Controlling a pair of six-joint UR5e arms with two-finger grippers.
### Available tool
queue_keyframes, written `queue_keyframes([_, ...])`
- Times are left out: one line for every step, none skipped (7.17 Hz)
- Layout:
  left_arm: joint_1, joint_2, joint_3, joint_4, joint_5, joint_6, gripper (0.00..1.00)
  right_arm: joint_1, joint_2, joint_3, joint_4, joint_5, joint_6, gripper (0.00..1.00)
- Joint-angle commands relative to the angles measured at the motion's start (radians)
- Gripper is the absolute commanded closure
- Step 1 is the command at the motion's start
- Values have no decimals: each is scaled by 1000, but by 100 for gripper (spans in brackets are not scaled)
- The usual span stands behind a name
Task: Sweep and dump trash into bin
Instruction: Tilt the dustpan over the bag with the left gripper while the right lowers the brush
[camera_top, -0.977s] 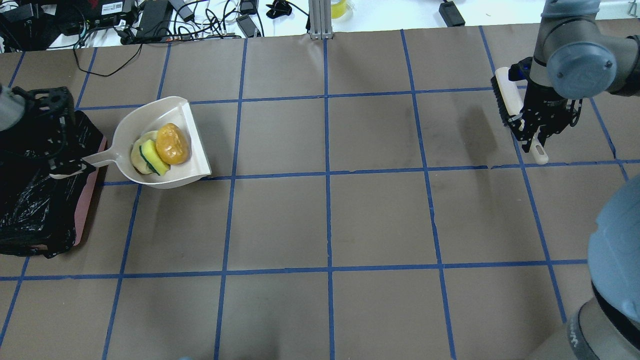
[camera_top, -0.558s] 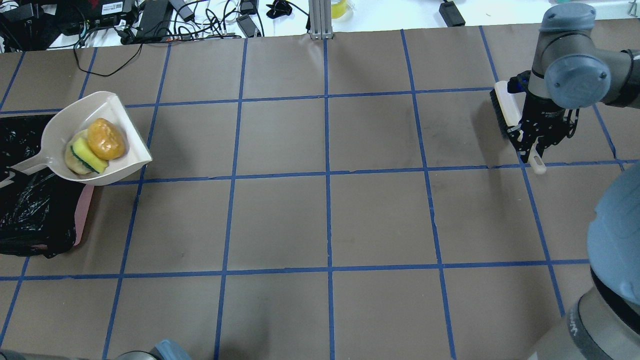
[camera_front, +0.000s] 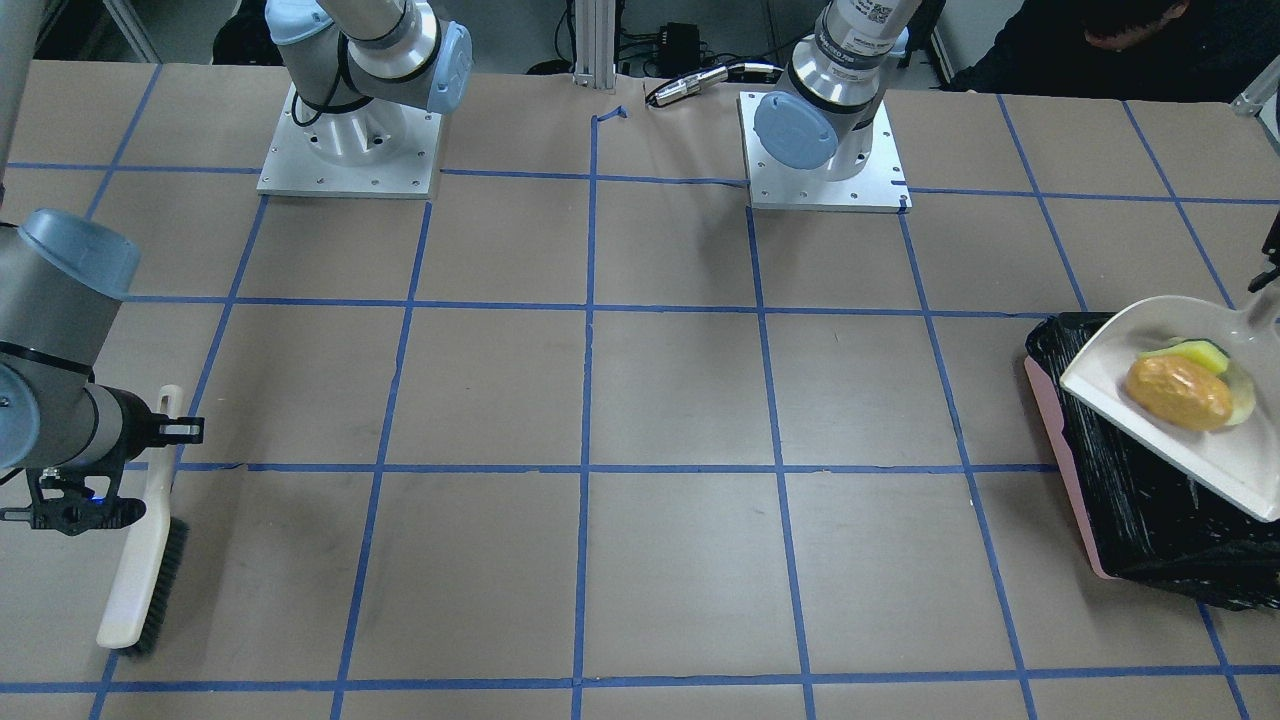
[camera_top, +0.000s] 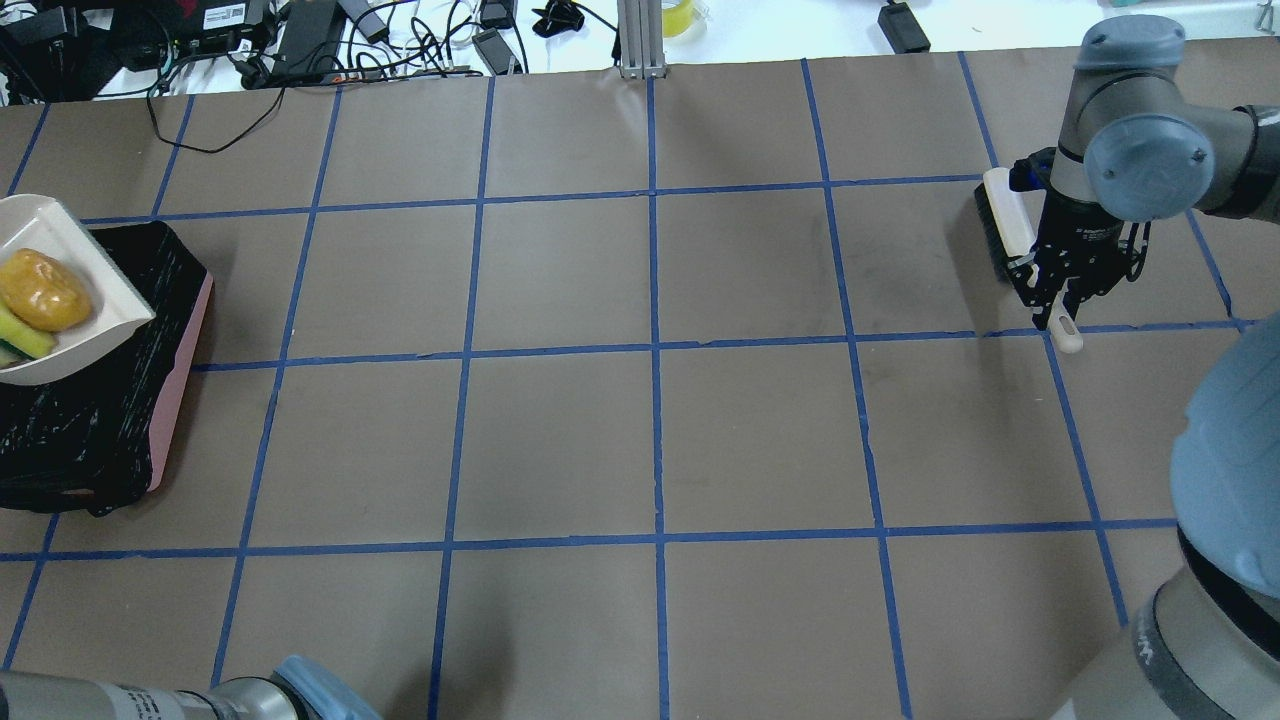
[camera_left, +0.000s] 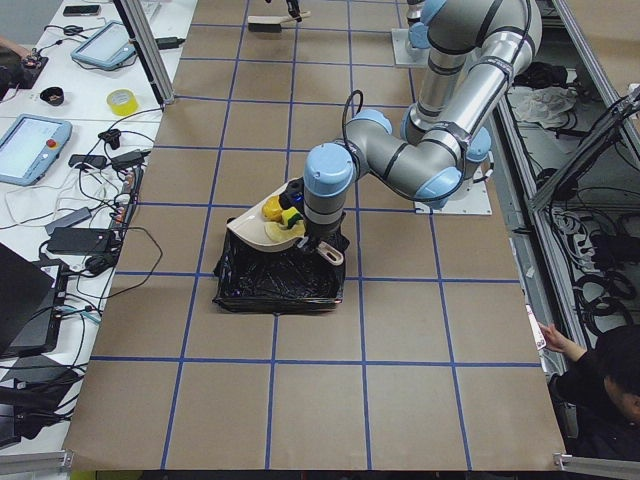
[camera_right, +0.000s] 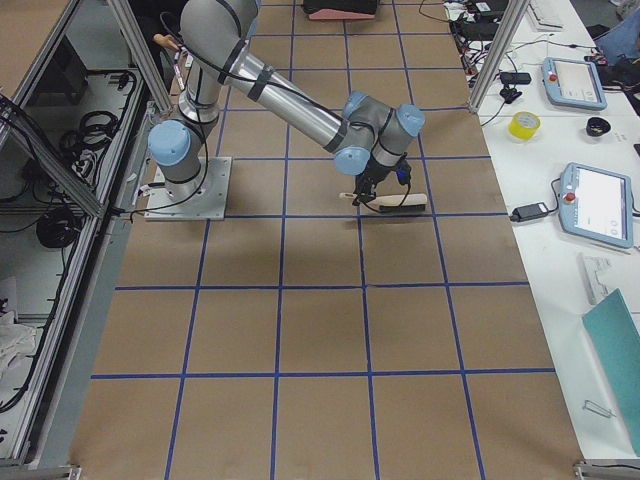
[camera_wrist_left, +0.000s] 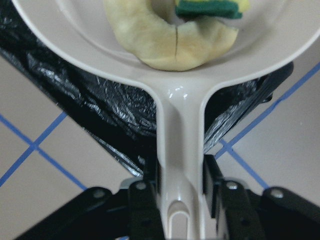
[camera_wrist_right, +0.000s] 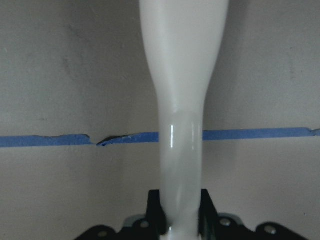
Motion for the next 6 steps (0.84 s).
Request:
queue_keyframes([6, -23, 85, 4, 176, 22, 100, 0, 3, 0, -49, 6, -4, 12])
queue_keyframes([-11, -31, 82, 53, 260, 39, 100, 2, -9, -2, -48, 6, -7, 1])
queue_keyframes([-87, -52, 79, 120, 415, 42, 100, 9, -40, -12, -43, 7, -11, 0])
queue_keyframes([-185, -60, 70, 147, 567, 42, 100, 18, -117, -14, -33, 13, -14, 0])
queue_keyframes([-238, -60, 42, 162, 643, 30, 100, 35, -214, -16, -28, 68, -14, 0])
queue_keyframes([-259, -56, 9, 193, 696, 35, 100, 69, -300, -23, 34, 125, -8, 0])
